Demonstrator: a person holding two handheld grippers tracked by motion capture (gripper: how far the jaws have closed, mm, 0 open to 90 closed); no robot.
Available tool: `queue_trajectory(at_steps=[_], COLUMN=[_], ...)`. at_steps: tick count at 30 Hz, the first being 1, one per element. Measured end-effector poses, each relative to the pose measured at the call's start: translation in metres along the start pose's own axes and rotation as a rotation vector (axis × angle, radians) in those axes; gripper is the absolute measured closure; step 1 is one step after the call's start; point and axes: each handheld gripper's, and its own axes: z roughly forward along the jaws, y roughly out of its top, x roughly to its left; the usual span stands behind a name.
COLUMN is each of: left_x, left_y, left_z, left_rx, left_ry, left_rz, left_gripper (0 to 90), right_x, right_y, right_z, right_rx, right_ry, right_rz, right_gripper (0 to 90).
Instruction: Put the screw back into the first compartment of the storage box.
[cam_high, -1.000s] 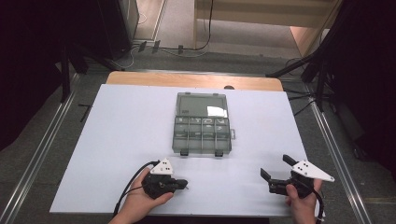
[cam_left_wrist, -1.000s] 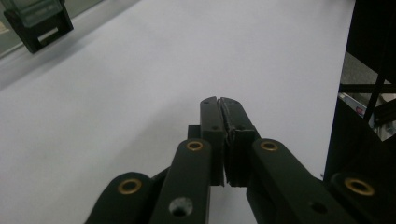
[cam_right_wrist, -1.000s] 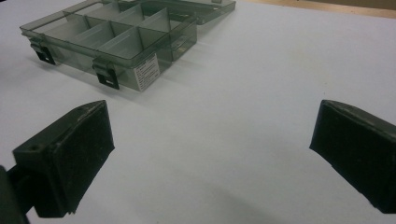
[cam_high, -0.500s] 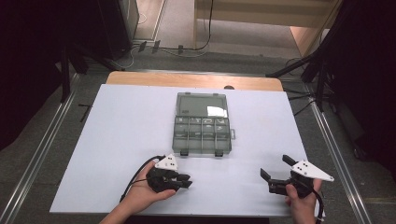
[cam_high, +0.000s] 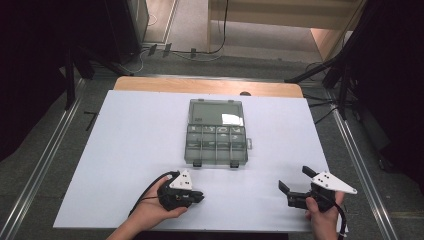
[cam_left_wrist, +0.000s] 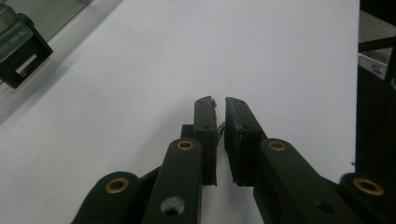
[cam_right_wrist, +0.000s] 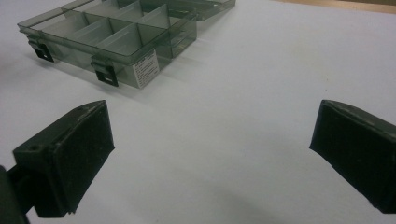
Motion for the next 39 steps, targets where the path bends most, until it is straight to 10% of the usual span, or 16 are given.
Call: queue_trajectory(at_steps=[39], left_x=[0.032], left_y=[0.022], left_z=[-0.033], left_rx=[-0.142], left_ry=[0.036], left_rz=[-0.168], left_gripper=[88.5], right_x=[-0.001], right_y=[0.0], right_z=[0.001], right_rx=[0.0], right_ry=[-0.001], right_rz=[-0.002], right_gripper=[0.0])
